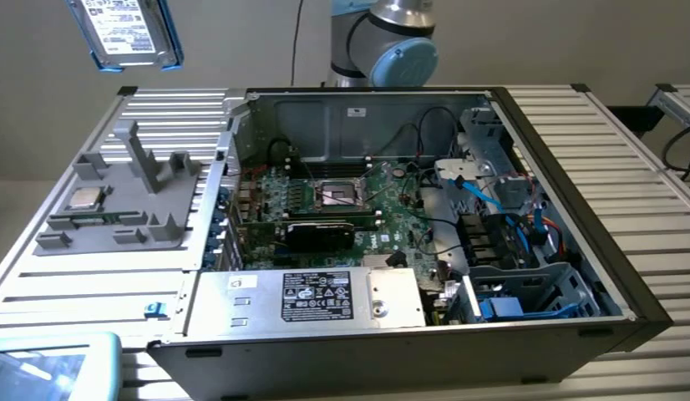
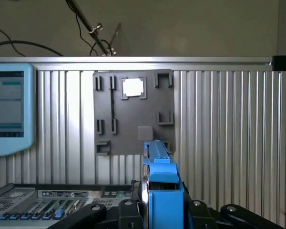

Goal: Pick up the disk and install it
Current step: 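Pick up the disk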

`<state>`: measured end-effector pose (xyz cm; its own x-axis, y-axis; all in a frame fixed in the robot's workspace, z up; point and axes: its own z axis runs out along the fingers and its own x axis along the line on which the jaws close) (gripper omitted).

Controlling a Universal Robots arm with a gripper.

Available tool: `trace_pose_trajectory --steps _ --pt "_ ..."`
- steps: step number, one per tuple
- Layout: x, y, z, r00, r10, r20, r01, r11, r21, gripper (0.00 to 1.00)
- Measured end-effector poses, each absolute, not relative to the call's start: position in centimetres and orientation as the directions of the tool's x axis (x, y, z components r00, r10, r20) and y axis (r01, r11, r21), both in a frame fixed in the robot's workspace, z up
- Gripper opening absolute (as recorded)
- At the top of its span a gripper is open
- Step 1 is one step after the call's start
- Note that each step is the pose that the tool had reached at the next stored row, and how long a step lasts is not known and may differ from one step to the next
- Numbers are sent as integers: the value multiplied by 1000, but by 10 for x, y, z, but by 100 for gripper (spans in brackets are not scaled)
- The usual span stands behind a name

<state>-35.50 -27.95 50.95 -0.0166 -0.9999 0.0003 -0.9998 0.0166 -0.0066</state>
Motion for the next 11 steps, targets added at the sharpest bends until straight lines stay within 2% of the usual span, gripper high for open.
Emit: trace_pose_trajectory --steps 11 --pt "-315 -298 519 -17 -1000 -5 -1000 17 -7 37"
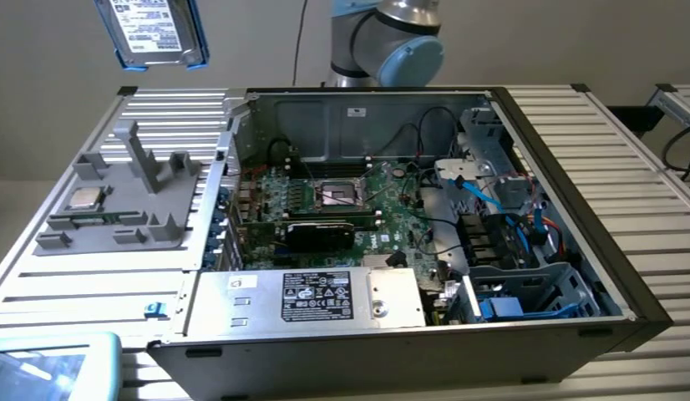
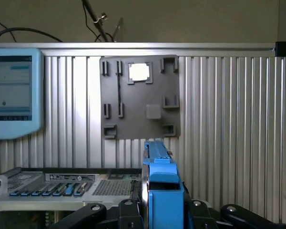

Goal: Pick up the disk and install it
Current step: 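Pick up the disk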

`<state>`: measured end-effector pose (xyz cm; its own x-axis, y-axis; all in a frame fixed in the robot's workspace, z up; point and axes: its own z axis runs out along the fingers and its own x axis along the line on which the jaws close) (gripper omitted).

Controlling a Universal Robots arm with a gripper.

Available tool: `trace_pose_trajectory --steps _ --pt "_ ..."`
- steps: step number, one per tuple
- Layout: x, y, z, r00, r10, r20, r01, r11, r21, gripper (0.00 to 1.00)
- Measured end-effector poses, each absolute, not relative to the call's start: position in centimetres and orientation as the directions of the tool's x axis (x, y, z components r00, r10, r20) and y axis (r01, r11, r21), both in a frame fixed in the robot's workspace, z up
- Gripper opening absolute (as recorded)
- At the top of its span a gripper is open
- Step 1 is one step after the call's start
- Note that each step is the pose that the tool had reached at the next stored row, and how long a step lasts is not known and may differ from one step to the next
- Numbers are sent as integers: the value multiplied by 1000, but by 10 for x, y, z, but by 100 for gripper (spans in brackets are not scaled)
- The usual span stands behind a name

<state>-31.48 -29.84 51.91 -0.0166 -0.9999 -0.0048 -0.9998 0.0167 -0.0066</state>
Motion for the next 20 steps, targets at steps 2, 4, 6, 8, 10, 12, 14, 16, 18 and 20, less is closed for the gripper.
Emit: trace_pose_trajectory --steps 2,4,6,8,10,12,14,16,18,20 --pt "-308 -303 520 -17 -1000 -6 -1000 17 -7 37" --pt "-301 -307 522 -17 -1000 -8 -1000 17 -7 37" --pt "-294 -311 523 -17 -1000 -10 -1000 17 -7 37" --pt "-286 -316 524 -17 -1000 -12 -1000 17 -7 37" --pt "-279 -320 525 -17 -1000 -15 -1000 17 -6 37" --pt "-272 -324 526 -17 -1000 -17 -1000 17 -6 37" --pt "-265 -328 527 -17 -1000 -18 -1000 17 -6 37" --pt "-259 -333 528 -17 -1000 -20 -1000 17 -7 37" --pt "-252 -337 529 -17 -1000 -22 -1000 17 -7 37" --pt "-246 -341 529 -17 -1000 -24 -1000 17 -6 37"
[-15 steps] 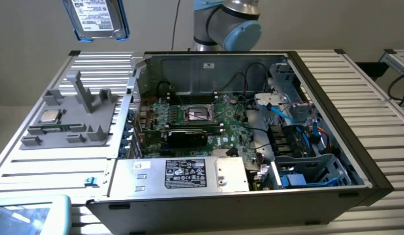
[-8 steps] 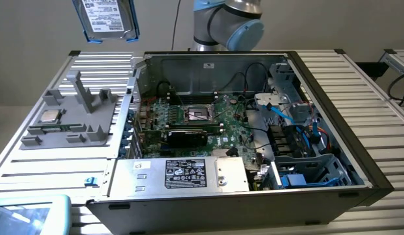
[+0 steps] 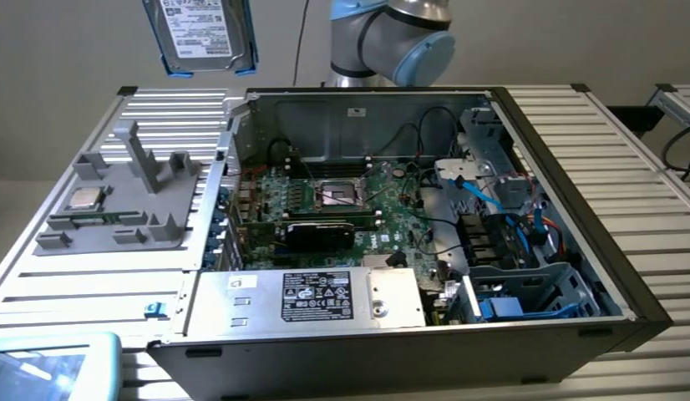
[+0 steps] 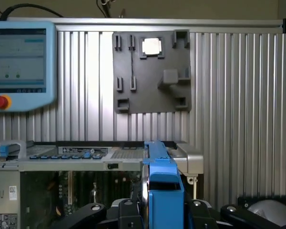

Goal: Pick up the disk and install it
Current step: 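Pick up the disk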

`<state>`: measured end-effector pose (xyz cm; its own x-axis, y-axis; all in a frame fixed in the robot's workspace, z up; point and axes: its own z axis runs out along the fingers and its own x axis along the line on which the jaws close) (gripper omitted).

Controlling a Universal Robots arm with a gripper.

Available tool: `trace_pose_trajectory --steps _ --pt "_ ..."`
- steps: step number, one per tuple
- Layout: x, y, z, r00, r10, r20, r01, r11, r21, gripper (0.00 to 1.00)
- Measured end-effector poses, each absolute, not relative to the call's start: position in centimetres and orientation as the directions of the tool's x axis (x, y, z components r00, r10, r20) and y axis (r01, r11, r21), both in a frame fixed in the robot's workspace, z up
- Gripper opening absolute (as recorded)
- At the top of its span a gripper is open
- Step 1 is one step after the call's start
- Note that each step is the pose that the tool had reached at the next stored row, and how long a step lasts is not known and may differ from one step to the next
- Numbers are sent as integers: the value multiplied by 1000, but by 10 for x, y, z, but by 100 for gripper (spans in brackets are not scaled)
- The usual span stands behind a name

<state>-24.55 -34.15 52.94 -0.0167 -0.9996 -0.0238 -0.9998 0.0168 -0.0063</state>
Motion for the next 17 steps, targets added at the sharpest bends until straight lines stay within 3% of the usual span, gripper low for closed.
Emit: trace_pose_trajectory --steps 17 --pt "-228 -356 530 -18 -1000 -25 -998 20 -51 37"
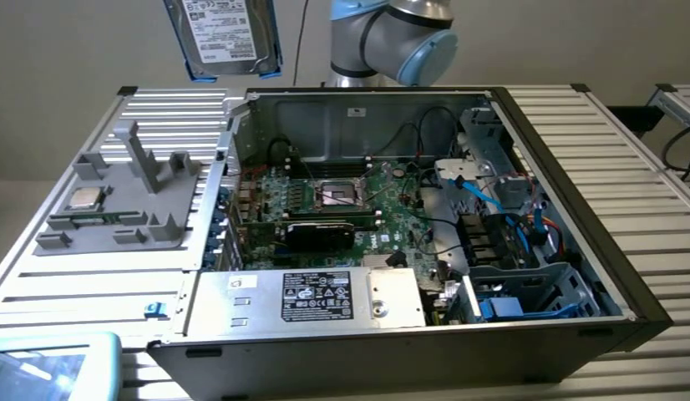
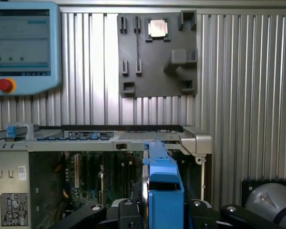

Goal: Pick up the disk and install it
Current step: 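Pick up the disk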

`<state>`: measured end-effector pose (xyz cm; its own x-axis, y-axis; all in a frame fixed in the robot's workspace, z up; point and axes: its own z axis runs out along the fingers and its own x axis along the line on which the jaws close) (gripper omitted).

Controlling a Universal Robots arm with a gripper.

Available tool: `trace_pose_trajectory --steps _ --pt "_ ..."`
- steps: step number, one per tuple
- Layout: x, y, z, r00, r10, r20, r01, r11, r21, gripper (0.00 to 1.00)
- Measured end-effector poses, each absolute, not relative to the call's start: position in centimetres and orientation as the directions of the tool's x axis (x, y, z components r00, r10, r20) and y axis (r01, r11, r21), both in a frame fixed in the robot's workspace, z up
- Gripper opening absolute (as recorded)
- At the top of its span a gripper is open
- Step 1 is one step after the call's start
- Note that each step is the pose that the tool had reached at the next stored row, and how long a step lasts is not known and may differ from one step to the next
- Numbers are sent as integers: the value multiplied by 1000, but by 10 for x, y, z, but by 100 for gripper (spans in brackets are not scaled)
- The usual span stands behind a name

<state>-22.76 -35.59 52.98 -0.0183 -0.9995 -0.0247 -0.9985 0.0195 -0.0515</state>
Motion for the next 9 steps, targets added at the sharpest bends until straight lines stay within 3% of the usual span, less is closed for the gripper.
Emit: trace_pose_trajectory --steps 9 --pt "-219 -362 530 -19 -1000 -25 -998 21 -64 37"
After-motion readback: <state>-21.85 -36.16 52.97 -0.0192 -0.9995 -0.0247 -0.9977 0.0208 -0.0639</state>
